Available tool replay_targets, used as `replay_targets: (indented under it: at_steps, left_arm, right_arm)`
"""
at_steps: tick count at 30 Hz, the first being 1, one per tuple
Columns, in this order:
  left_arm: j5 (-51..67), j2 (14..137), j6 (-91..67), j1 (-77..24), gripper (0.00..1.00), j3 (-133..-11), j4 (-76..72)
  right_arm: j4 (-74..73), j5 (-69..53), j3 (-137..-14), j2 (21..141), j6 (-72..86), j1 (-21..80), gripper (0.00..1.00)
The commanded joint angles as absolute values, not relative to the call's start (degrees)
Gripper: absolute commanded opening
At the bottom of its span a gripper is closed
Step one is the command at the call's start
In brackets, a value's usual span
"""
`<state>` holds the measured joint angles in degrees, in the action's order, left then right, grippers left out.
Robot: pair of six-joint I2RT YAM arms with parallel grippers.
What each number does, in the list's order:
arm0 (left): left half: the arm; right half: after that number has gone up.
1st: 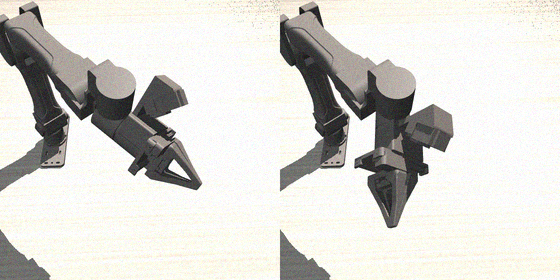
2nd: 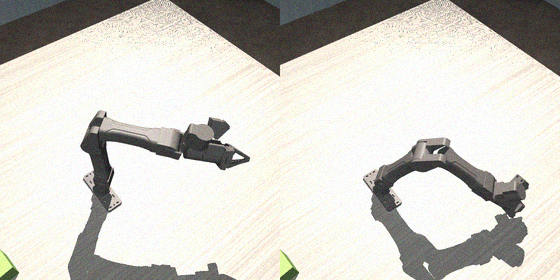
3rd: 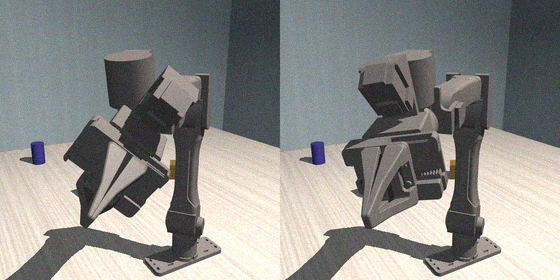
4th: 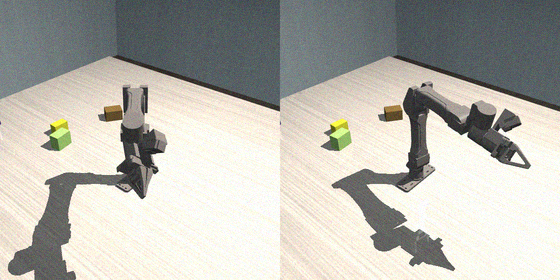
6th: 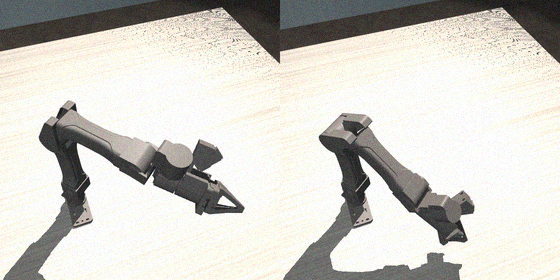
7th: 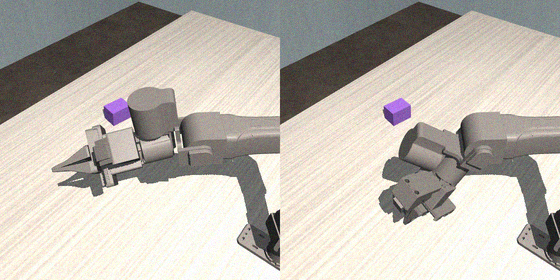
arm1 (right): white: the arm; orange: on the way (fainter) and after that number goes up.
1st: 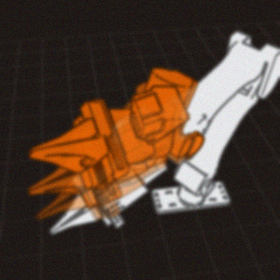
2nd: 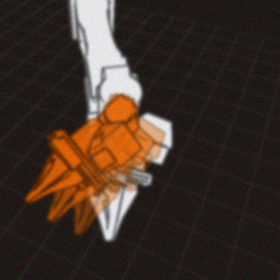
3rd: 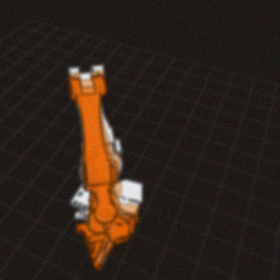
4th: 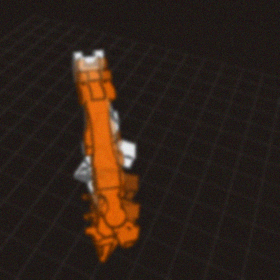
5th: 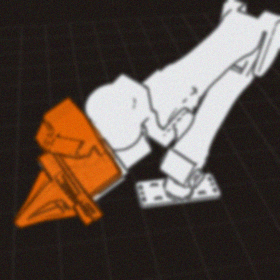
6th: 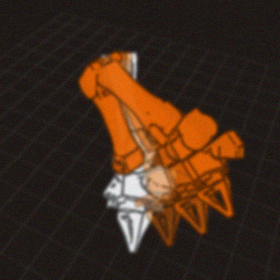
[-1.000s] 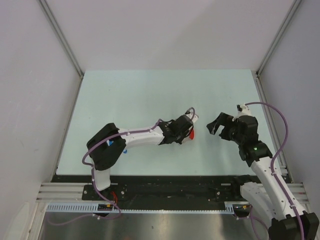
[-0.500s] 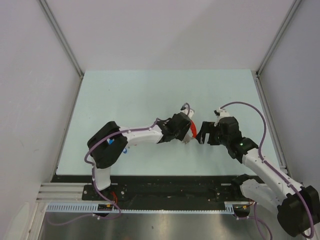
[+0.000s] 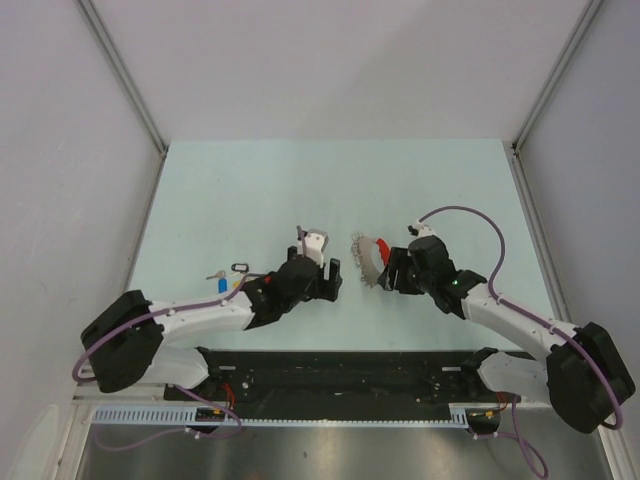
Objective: Put the keys on the keyring
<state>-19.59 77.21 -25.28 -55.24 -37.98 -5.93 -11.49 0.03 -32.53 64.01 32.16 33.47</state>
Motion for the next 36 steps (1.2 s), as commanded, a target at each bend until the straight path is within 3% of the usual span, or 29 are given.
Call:
replay_targets:
  at_steps: [1,13,36]
  left_arm:
    - [-19.7,72.2,-29.3,-55.4,0.83,-29.8,-17.6]
    - [-17.3,71.0,-28.9,-55.4,0.83,-17.8,-38.3]
    - [-14.4,74.9,-28.5,-55.4,0.84,-17.8,-42.0]
  right_arm:
    - [-5.6,4.2,-32.6,66.8,40.0,34.1,0.57]
    - [3.2,5.6,-32.6,77.9,51.3,34.2,0.45]
    - [2.7,6.4,-32.6,82.0,53.8,34.4,0.27]
